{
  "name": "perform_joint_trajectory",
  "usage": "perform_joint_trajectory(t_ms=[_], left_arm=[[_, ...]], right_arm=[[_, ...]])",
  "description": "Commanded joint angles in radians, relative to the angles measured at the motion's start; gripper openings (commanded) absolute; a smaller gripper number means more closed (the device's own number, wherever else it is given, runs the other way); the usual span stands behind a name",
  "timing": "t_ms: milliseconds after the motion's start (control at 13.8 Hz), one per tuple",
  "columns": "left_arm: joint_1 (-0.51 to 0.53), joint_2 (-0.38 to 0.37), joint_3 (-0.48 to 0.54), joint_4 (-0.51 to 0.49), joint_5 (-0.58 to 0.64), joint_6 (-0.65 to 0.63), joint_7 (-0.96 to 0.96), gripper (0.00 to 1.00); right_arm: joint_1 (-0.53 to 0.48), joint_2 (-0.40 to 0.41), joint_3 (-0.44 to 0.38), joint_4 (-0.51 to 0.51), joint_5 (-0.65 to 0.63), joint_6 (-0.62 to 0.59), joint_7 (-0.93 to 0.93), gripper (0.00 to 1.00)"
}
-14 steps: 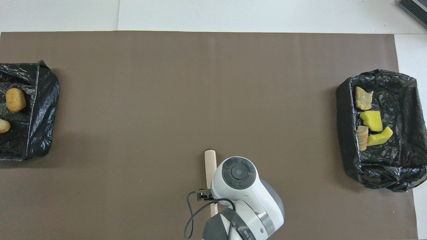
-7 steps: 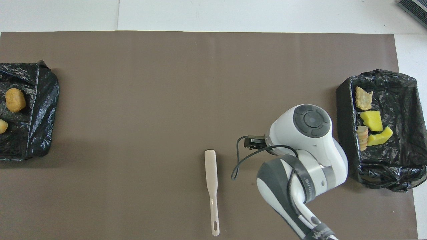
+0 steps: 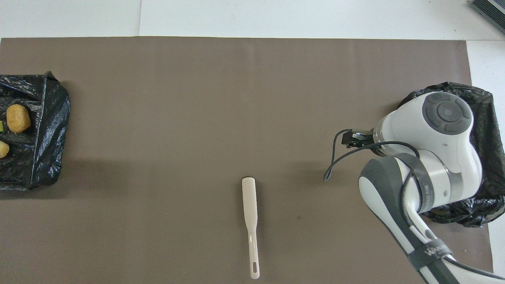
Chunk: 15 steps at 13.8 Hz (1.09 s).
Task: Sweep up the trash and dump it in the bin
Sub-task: 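Set the brush down and move the right gripper toward its trash bag, then bring the empty dustpan back to the table center with the left gripper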
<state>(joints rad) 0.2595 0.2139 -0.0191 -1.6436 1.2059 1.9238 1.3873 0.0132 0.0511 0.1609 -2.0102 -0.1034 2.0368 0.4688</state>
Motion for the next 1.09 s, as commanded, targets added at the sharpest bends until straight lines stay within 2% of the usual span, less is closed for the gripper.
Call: perform_joint_trajectory(t_ms=[0, 145, 291, 508, 654, 799, 1017], left_arm=[[-0.028, -0.065, 0.011, -0.003, 0.035, -0.040, -0.038, 0.00], [-0.031, -0.103, 0.004, 0.021, -0.014, -0.042, 0.035, 0.00], [-0.057, -0.120, -0.007, 0.015, -0.147, -0.048, 0.036, 0.00], [-0.136, -0.122, -0.007, 0.004, -0.389, -0.087, 0.032, 0.00], [-0.205, -0.107, -0.007, -0.001, -0.498, -0.115, 0.023, 0.00], [-0.262, -0.096, -0.007, -0.019, -0.622, -0.123, -0.043, 0.00], [-0.374, -0.062, -0.007, -0.068, -0.667, -0.156, -0.273, 0.00]], right_arm=[[-0.050, -0.069, 0.017, 0.001, -0.024, -0.033, -0.062, 1.00], [-0.053, -0.108, 0.016, 0.014, -0.024, -0.084, -0.067, 1.00], [-0.070, -0.137, 0.014, 0.031, -0.021, -0.131, -0.076, 1.00], [-0.113, -0.140, 0.014, 0.158, -0.006, -0.266, -0.154, 1.00], [-0.136, -0.143, 0.012, 0.223, -0.006, -0.334, -0.182, 1.00], [-0.150, -0.142, 0.003, 0.292, -0.006, -0.400, -0.222, 1.00], [-0.133, -0.158, -0.090, 0.344, -0.001, -0.478, -0.295, 1.00]])
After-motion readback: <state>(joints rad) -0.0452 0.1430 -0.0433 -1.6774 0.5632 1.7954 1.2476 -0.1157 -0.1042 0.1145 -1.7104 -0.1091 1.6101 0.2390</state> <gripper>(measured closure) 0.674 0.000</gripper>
